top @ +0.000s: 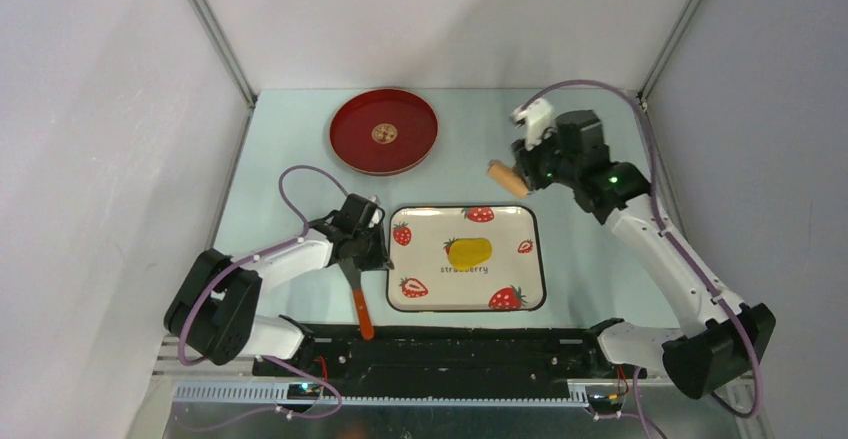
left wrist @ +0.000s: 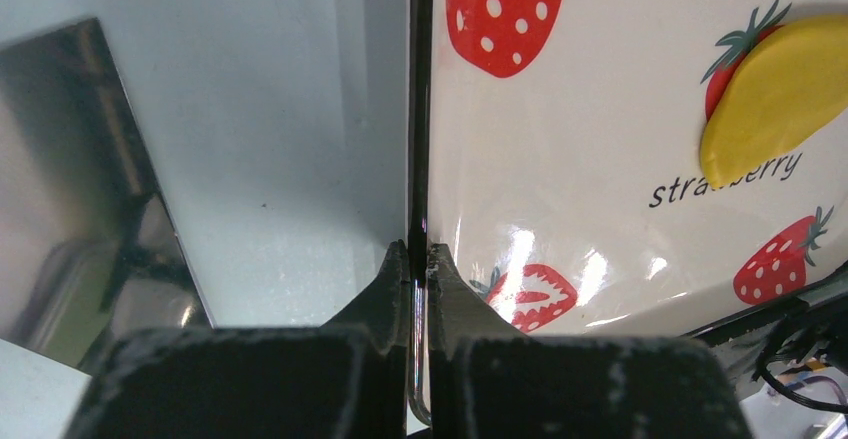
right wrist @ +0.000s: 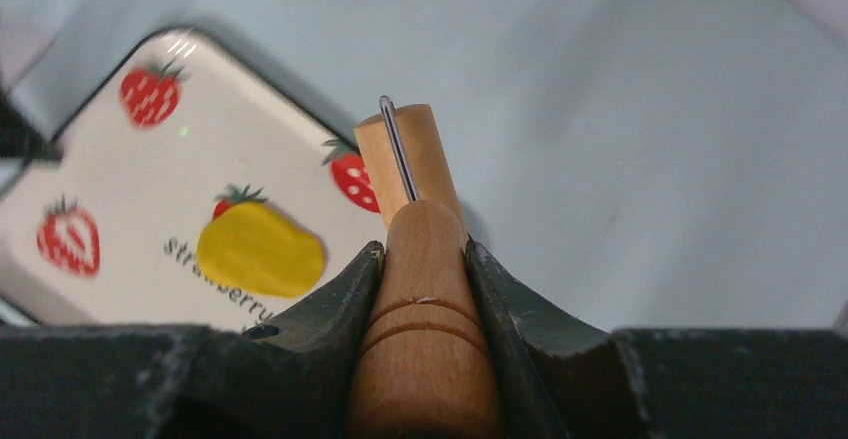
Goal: Roll out the dumpling wrappers from the dough
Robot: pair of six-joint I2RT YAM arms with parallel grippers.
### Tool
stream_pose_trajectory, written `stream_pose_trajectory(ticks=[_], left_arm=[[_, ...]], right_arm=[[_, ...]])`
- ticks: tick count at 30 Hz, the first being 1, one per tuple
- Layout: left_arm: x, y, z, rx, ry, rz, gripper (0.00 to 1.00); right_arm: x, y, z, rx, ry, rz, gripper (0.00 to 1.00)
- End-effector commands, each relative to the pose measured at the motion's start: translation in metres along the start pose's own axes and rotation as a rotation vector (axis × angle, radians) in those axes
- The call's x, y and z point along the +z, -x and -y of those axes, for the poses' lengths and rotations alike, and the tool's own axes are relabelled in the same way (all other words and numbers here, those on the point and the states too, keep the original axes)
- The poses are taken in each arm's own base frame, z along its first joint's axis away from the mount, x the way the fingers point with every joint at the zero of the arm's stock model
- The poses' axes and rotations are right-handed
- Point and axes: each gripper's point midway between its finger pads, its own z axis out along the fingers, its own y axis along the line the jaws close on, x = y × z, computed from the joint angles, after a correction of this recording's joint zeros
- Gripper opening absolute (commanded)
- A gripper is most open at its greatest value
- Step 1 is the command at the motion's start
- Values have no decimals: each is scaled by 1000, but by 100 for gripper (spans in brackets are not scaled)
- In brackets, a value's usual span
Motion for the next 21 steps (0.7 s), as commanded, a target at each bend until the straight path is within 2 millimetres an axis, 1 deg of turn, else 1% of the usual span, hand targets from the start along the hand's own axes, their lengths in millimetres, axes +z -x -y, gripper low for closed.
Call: stream_pose_trajectory(ticks=[1,2,3,4,5,6,7,8,9,10,11,12,15,16,17,18,20,21], left_arm=[[4,-7,-31,-30,142,-40,0],[5,-4,-26,-44,130,-34,0],[6,2,-23,-51,126,-29,0],[8,4,-23,-69,133,-29,0],[8,11,-19,-78,128,-18,0],[10,13,-20,-95,134,-20,0],[10,19,-16,-101,124,-11,0],[12,21,-15,-105,125,-14,0],[12,27,-11,-106,117,-3,0],[13,33,-8,-108,112,4,0],[13,36,-5,-108,107,9,0],[14,41,-1,-107,99,12,0],[17,49,6,-115,86,11,0],[17,52,10,-118,75,14,0],[18,53,11,-129,72,13,0],[18,54,14,-136,61,15,0],[19,56,17,-156,46,20,0],[18,57,18,-167,43,26,0]], right_arm=[[-23,-12,69,568,-261,46,0],[-23,-27,72,650,-260,10,0],[-30,-43,93,777,-311,11,0],[-27,-57,91,844,-280,-5,0],[-33,-66,105,959,-283,28,0],[-38,-92,117,1079,-320,27,0],[-37,-93,119,1119,-280,63,0],[-39,-119,123,1230,-306,60,0],[-40,-118,125,1256,-274,107,0],[-41,-143,127,1362,-297,106,0],[-37,-155,123,1406,-274,115,0],[-39,-166,127,1459,-290,128,0],[-32,-192,125,1539,-294,119,0],[-23,-224,101,1620,-288,49,0],[-26,-211,118,1591,-289,92,0],[-27,-211,121,1593,-290,98,0],[-23,-220,123,1611,-285,87,0],[-23,-226,123,1623,-291,81,2]])
